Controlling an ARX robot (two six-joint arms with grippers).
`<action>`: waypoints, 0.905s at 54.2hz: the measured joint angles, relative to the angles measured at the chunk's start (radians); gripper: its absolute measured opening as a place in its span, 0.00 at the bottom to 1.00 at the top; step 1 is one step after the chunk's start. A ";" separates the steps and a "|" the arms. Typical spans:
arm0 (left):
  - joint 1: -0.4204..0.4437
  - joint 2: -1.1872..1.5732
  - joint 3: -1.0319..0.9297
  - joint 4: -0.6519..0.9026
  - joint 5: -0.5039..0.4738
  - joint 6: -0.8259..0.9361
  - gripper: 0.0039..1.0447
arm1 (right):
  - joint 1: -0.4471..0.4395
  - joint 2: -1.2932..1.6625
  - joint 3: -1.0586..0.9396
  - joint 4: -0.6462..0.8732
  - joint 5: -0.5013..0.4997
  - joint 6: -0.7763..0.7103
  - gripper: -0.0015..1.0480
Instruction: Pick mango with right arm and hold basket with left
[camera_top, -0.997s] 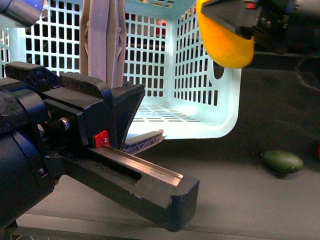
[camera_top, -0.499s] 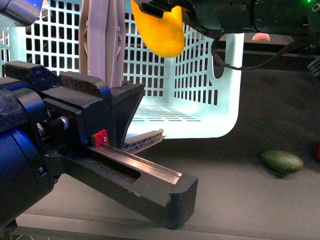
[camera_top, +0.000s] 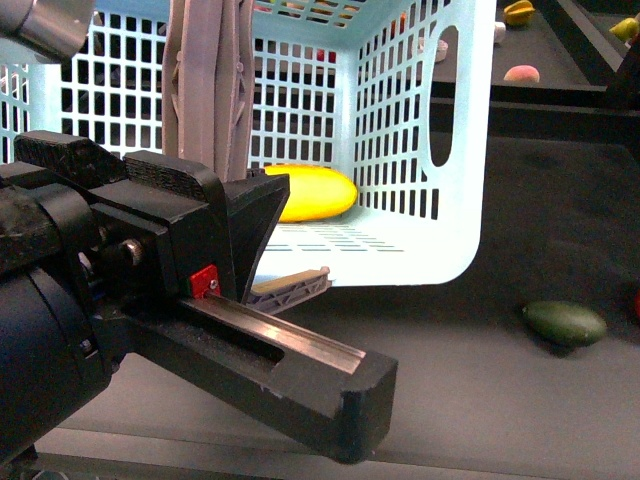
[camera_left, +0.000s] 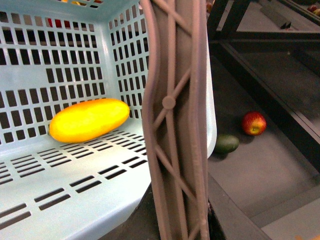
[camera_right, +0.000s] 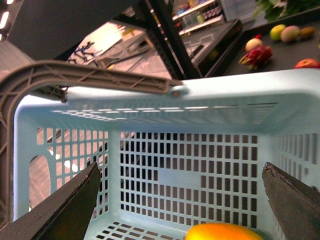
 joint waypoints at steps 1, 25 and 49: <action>0.000 0.000 0.000 0.000 0.001 0.000 0.08 | -0.004 -0.011 -0.009 -0.002 0.003 0.000 0.92; 0.000 0.000 0.000 0.000 0.000 -0.004 0.08 | -0.179 -0.456 -0.349 -0.187 0.166 -0.006 0.92; 0.000 0.000 0.000 0.000 -0.002 -0.005 0.08 | -0.227 -0.846 -0.494 -0.470 0.310 -0.016 0.92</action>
